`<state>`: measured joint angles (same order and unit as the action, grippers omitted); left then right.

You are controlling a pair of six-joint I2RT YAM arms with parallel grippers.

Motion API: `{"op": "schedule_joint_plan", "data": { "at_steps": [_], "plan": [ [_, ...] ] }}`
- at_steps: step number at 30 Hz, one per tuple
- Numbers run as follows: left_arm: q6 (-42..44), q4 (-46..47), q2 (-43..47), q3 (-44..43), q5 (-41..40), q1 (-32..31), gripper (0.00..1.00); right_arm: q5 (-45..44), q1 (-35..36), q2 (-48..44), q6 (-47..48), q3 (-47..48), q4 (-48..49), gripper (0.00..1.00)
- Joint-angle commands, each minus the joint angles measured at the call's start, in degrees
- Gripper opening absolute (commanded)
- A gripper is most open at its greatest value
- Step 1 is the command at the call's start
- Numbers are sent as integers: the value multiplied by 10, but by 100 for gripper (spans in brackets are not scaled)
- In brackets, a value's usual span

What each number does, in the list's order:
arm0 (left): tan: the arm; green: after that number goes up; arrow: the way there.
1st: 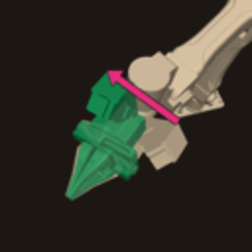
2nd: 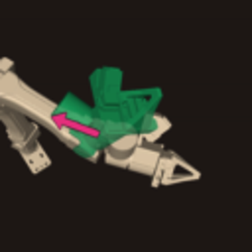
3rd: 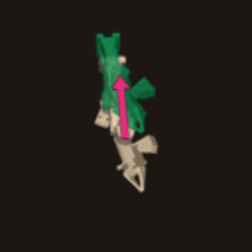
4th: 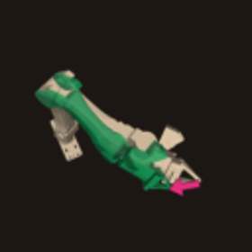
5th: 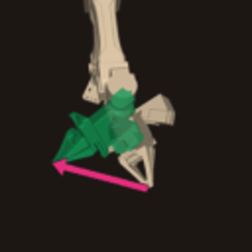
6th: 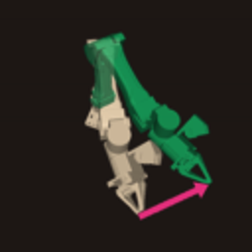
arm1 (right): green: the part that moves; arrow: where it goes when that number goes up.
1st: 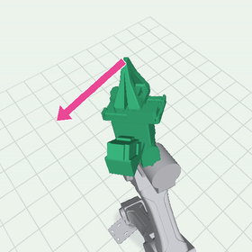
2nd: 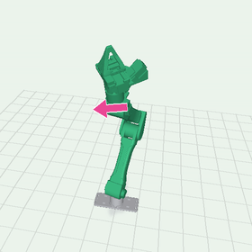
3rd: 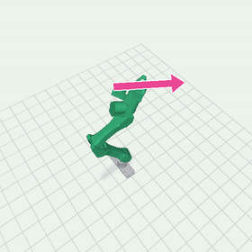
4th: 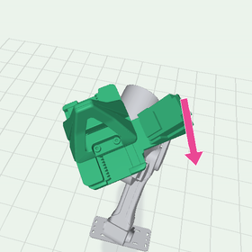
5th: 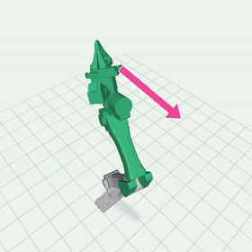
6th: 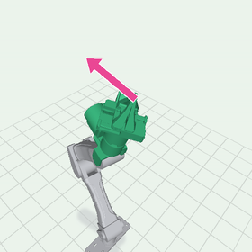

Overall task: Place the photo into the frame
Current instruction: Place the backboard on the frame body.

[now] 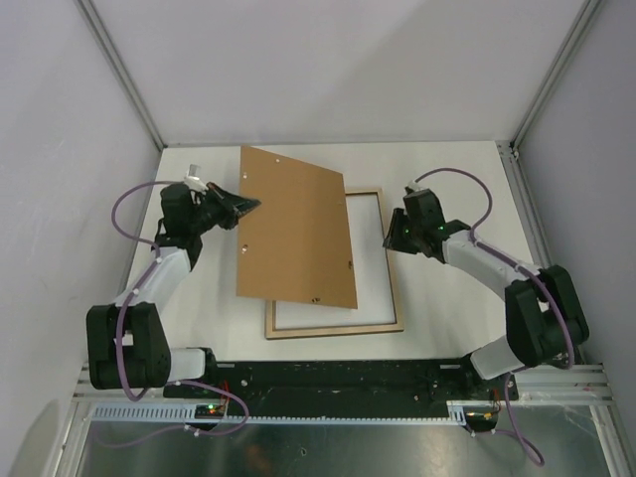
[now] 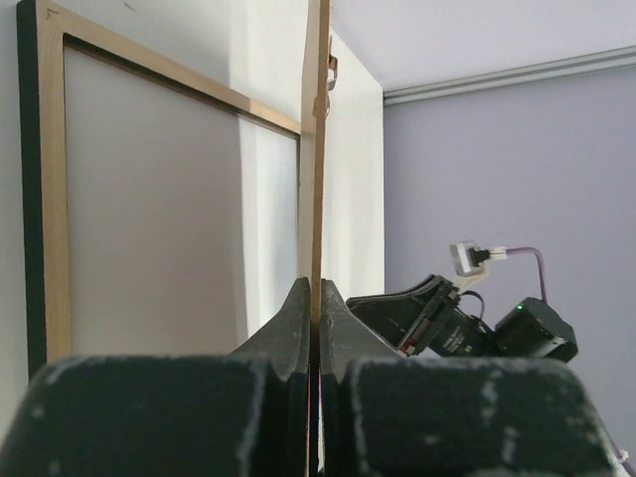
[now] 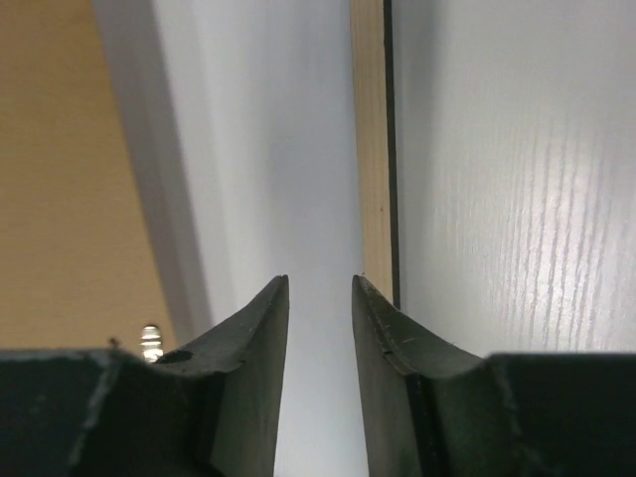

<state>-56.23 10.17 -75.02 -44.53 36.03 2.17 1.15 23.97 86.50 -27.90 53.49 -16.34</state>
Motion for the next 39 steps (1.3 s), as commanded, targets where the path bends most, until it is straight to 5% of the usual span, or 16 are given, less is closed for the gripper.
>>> {"op": "schedule_joint_plan", "data": {
  "at_steps": [1, 12, 39],
  "plan": [
    [-59, 77, 31, 13, -11, -14, 0, -30, -28, -49, -32, 26, -23, 32],
    [-115, 186, 6, 67, -80, -100, 0, -27, -81, -36, -20, -12, -43, 11],
    [-156, 337, -73, 131, -129, -153, 0, 4, -49, 4, -19, -81, 10, 6]
  ]
}}
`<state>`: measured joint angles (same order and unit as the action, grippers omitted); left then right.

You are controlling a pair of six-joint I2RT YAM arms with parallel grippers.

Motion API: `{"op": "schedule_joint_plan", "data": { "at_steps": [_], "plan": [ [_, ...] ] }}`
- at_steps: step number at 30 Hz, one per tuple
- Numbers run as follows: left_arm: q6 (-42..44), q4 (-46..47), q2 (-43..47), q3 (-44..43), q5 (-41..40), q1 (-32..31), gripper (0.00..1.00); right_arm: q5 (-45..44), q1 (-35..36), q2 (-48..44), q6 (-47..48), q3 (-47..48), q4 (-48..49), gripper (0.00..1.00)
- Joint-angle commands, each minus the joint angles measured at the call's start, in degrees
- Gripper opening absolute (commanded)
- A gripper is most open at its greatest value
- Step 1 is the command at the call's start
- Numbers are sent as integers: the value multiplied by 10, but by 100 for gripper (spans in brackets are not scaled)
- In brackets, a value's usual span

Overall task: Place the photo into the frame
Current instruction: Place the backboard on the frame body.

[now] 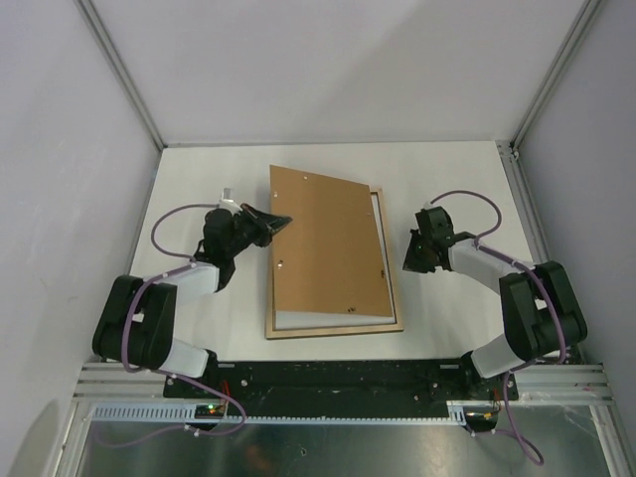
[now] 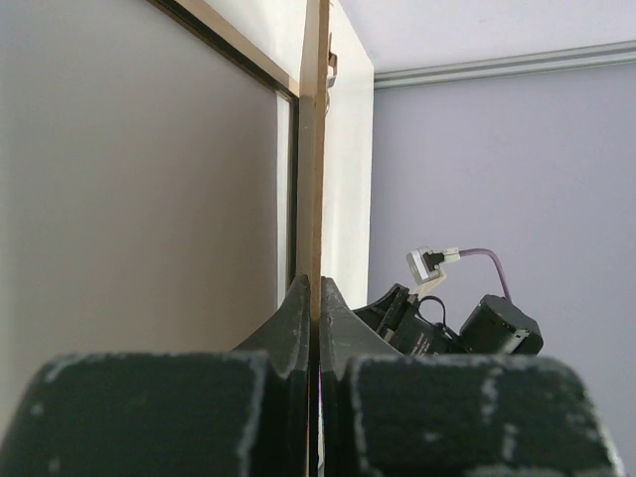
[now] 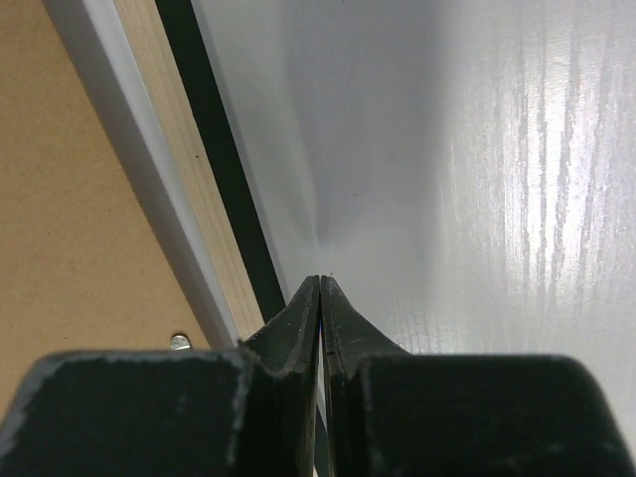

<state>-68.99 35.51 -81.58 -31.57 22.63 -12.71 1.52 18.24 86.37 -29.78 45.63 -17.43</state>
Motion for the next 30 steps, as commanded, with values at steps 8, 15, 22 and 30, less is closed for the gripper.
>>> {"op": "schedule_joint_plan", "data": {
  "at_steps": [8, 15, 22, 30],
  "plan": [
    [-35, 112, -37, 8, 18, -7, 0, -1, 19, 13, -4, -3, 24, 6],
    [-38, 121, -56, 9, 29, -8, 0, -2, 23, 18, -7, -3, 28, 5],
    [-41, 128, -69, 9, 40, -9, 0, -1, 25, 24, -7, -3, 31, 5],
    [-38, 128, -72, 16, 50, -10, 0, 0, 26, 30, -7, -3, 35, 5]
  ]
}}
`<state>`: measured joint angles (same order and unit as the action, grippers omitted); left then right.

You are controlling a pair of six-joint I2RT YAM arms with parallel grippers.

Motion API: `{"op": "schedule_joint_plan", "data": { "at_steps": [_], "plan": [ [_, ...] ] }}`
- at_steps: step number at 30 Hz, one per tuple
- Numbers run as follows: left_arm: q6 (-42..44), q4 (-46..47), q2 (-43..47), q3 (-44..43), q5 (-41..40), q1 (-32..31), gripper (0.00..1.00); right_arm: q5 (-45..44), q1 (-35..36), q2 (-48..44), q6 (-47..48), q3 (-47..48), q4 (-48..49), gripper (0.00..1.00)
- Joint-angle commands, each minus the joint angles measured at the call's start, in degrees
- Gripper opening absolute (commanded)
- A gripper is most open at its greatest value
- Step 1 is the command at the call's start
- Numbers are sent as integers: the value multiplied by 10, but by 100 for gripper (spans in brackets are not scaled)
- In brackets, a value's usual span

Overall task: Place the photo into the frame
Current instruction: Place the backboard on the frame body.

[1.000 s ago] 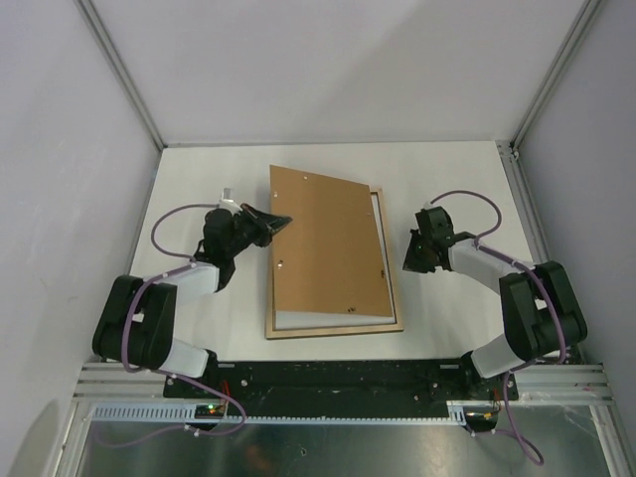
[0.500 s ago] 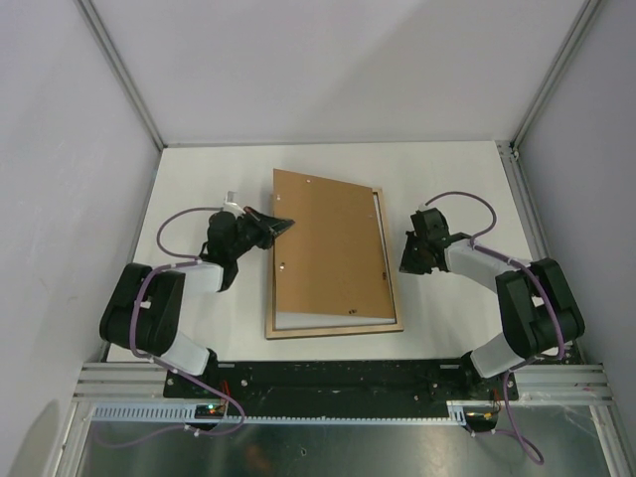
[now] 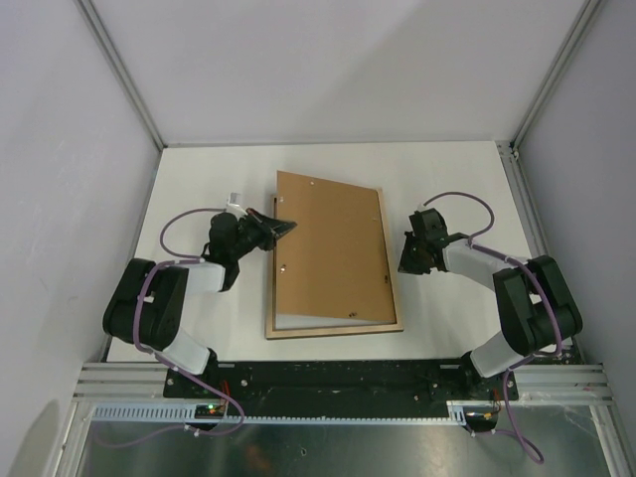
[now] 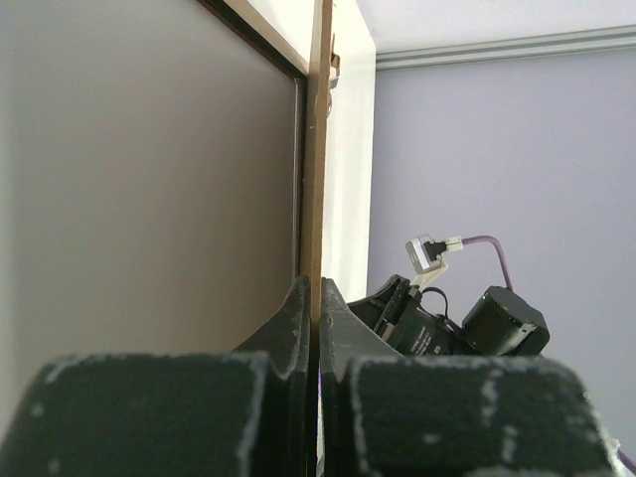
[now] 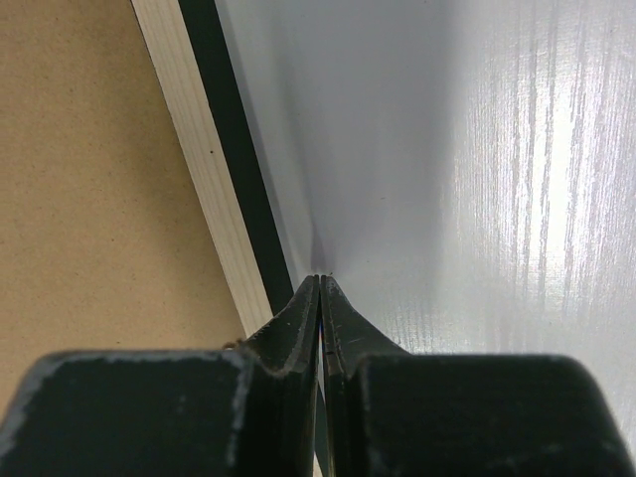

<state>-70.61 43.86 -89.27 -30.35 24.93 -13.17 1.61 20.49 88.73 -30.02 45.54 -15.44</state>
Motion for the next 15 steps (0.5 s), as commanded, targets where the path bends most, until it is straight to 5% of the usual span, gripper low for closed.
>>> {"op": "schedule_joint_plan", "data": {
  "at_steps": [1, 15],
  "plan": [
    [-21, 44, 6, 5, 27, -5, 0, -1, 4, 7, -5, -2, 15, 5],
    [-11, 45, 7, 15, 23, -5, 0, 1, 6, 12, -5, -2, 20, 5]
  ]
}}
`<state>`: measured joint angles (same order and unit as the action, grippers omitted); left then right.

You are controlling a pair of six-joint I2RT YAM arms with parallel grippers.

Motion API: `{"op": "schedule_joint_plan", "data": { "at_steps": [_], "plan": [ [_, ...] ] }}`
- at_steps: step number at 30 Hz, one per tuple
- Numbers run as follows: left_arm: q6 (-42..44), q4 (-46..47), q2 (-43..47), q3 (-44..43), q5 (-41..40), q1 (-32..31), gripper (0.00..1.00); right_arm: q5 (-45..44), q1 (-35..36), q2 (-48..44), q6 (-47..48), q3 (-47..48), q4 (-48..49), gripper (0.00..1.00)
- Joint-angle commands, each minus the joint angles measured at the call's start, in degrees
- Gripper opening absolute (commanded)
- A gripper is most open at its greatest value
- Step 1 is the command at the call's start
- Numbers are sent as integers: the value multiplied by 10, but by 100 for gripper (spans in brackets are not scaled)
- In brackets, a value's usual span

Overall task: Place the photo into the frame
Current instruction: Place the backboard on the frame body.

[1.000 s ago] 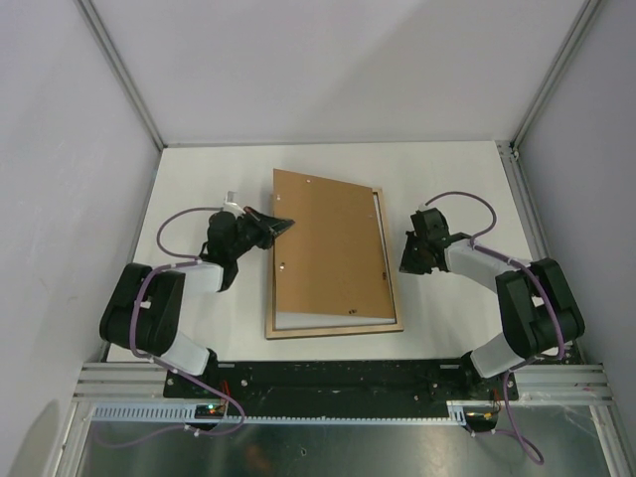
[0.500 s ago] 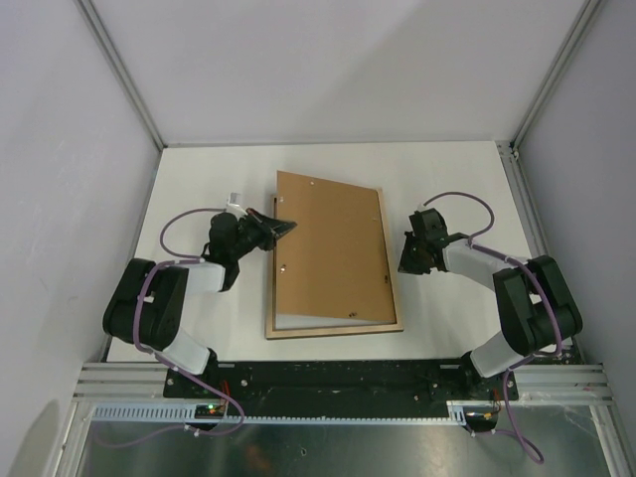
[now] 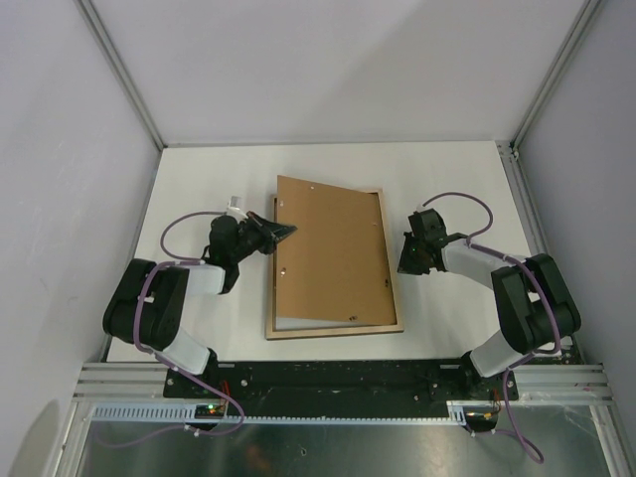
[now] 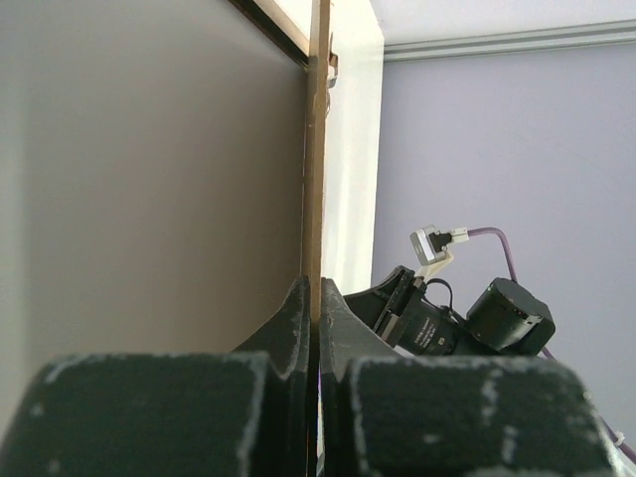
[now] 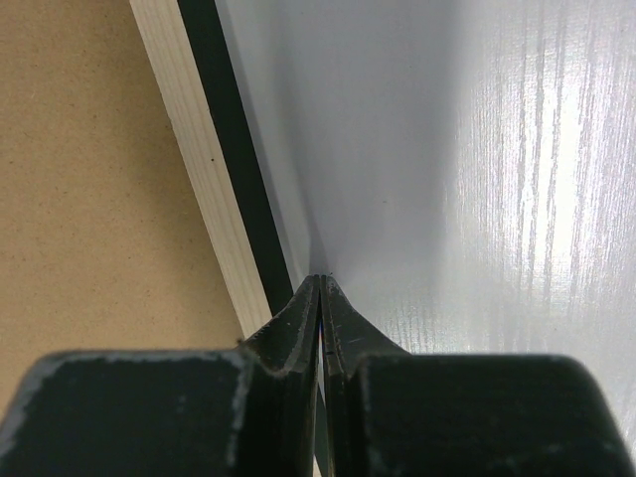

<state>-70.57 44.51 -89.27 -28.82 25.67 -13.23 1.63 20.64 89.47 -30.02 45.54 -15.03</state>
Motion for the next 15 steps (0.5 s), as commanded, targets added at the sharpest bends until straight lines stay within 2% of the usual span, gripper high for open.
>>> {"op": "schedule_joint_plan", "data": {
  "at_steps": [1, 12, 15],
  "plan": [
    [-10, 38, 5, -1, 18, -5, 0, 2, 4, 5, -5, -2, 16, 5],
    [20, 34, -25, -21, 33, -5, 0, 6, 7, 7, -6, -2, 20, 5],
    [30, 20, -30, -27, 37, -5, 4, 7, 7, 6, -6, -2, 18, 5]
  ]
}}
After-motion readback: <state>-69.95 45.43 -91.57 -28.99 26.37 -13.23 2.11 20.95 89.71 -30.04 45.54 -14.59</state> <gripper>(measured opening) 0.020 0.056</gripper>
